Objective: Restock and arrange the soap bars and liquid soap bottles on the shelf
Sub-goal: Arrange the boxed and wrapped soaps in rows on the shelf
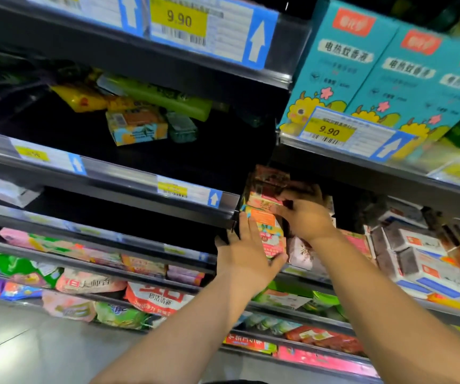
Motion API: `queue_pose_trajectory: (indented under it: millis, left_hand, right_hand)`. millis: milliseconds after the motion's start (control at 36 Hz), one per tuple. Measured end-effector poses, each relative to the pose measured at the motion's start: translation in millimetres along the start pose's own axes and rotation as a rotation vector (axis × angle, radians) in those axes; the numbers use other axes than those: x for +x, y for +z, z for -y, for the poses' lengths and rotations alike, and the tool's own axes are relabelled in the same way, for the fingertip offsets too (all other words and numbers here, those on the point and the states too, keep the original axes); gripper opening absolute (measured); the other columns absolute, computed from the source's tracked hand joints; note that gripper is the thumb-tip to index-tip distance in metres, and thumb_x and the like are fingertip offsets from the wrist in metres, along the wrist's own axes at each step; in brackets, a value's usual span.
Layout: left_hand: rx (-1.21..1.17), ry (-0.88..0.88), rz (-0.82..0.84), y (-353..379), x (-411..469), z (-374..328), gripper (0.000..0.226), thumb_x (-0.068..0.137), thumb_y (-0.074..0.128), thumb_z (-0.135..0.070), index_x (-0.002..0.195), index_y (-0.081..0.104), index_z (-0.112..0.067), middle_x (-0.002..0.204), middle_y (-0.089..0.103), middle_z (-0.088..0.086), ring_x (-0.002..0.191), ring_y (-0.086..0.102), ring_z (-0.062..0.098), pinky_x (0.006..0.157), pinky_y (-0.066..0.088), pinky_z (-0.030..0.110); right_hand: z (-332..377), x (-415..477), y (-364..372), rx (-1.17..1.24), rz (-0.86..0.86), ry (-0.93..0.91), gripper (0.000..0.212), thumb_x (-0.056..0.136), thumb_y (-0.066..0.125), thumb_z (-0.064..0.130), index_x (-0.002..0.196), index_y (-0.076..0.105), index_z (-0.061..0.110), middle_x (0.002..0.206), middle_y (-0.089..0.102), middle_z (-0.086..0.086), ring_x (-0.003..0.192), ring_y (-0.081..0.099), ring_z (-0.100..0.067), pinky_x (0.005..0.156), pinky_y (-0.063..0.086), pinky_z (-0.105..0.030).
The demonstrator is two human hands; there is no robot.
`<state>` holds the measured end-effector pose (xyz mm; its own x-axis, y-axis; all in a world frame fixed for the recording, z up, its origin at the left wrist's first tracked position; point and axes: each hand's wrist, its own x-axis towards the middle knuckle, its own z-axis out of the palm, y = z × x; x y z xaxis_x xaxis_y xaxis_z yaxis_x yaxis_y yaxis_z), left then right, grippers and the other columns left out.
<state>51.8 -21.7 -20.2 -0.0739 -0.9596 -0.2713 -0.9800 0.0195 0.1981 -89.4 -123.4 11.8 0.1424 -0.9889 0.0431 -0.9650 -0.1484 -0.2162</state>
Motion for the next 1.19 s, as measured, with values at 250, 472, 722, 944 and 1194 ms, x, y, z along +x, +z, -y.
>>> queue_pose_trajectory:
  millis: [250,472,722,944,1194]
  left_hand:
    - [-0.018,-0.003,0.022,4.7,0.2,4.4,0.099,0.091,0.016,-0.078,0.154,-0.022,-0.012,0.161,-0.03,0.005,0.152,0.004,0.036,0.112,0.03,0.056]
    - [-0.04,-0.078,0.135,-4.4,0.3,1.3,0.092,0.091,0.015,-0.079,0.156,-0.02,-0.025,0.165,-0.021,-0.003,0.153,-0.002,0.034,0.118,0.022,0.052]
    - [0.121,0.027,-0.172,-43.1,-9.0,-56.2,0.052,0.098,0.04,-0.022,0.148,0.03,-0.027,0.145,0.045,0.006,0.131,0.045,0.032,0.097,0.043,0.042]
    - [0.097,0.208,-0.199,-17.1,44.0,-113.1,0.048,0.093,0.037,-0.048,0.116,0.069,-0.02,0.089,0.066,0.009,0.074,0.07,0.032,0.054,0.04,0.027]
    - [0.02,0.356,-0.477,-0.4,48.8,-107.9,0.062,0.095,0.038,-0.051,0.134,0.059,-0.008,0.142,0.054,0.018,0.132,0.048,0.04,0.109,0.039,0.05]
  right_hand:
    - [6.2,-2.3,-13.9,-0.036,0.09,0.046,0.035,0.098,0.046,0.057,0.126,0.061,0.045,0.152,0.04,0.012,0.144,0.021,-0.028,0.116,0.009,-0.046]
    - [-62.5,-31.9,-63.7,0.087,-0.142,0.122,0.044,0.091,0.058,0.052,0.124,0.067,0.024,0.132,0.063,-0.01,0.119,0.059,-0.031,0.1,0.046,-0.037]
    - [-120.8,-57.4,-88.2,-0.246,0.398,0.187,0.071,0.081,0.077,0.035,0.145,0.047,0.034,0.141,0.057,-0.002,0.127,0.055,-0.025,0.099,0.045,-0.029]
    - [-117.5,-53.8,-82.2,-0.33,0.48,0.085,0.09,0.078,0.083,0.027,0.153,0.035,0.023,0.145,0.053,-0.009,0.13,0.052,-0.027,0.102,0.043,-0.029]
    - [-114.1,-42.7,-77.3,-0.334,0.516,0.072,0.074,0.08,0.078,0.008,0.145,0.044,0.017,0.131,0.062,-0.012,0.115,0.062,-0.029,0.091,0.049,-0.031]
